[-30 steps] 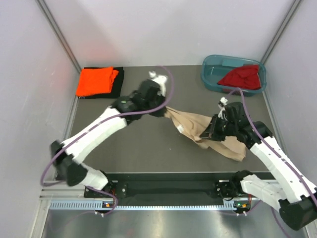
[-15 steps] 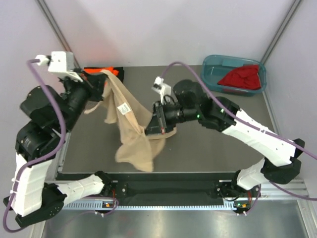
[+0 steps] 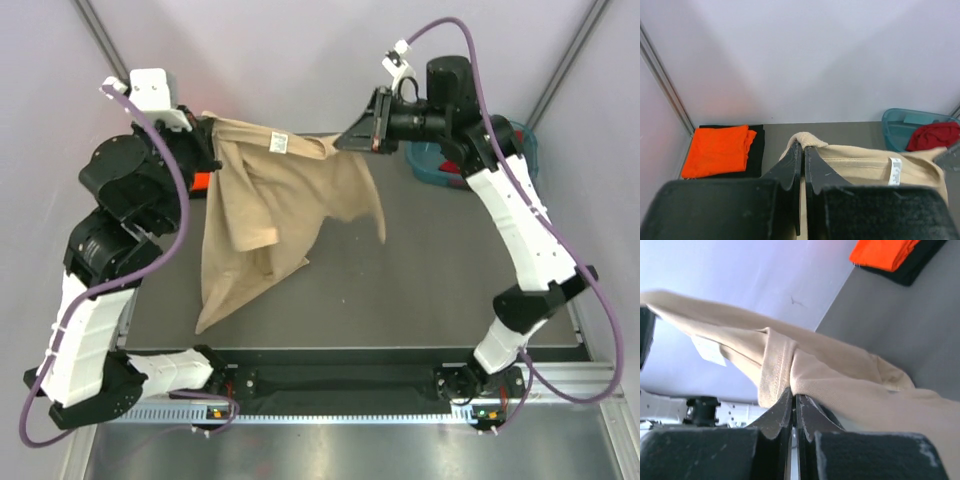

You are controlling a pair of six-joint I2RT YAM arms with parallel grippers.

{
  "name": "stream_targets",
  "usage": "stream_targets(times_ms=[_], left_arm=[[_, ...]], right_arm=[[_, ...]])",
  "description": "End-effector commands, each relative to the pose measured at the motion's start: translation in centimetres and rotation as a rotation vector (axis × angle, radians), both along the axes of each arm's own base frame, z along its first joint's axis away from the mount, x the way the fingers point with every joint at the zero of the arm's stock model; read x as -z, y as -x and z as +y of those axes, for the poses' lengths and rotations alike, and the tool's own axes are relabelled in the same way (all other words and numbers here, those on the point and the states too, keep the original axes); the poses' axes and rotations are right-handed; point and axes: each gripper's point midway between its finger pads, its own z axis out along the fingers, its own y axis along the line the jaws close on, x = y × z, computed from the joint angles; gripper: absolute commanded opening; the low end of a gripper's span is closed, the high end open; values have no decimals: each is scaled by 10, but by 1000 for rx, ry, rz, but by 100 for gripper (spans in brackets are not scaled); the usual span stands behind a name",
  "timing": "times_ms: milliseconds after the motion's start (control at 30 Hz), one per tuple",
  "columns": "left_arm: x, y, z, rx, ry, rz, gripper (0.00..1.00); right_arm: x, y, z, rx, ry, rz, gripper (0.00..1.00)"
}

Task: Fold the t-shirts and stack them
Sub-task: Flatten the tshirt out

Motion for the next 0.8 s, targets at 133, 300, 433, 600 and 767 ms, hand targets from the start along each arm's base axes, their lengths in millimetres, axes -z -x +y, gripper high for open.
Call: stream_targets(times_ms=[133,300,433,600,767], left_arm=[[-71,40,41,-37,141,-203,0],[-87,84,90,-107,177,-269,0],[-116,123,119,-90,270,-367,0],[-151,155,134,-17,367,-486,0],[-161,163,136,23,401,-534,0]], right_arm=[[-57,-38,31,-73,-220,-69,0],[-90,-17,67,-229,-391,-123,0],[-143,18,86,-358,-590,-217,0],[-179,42,97,-440,-779,-246,0],[-184,36,90,-394,-789,-284,0]])
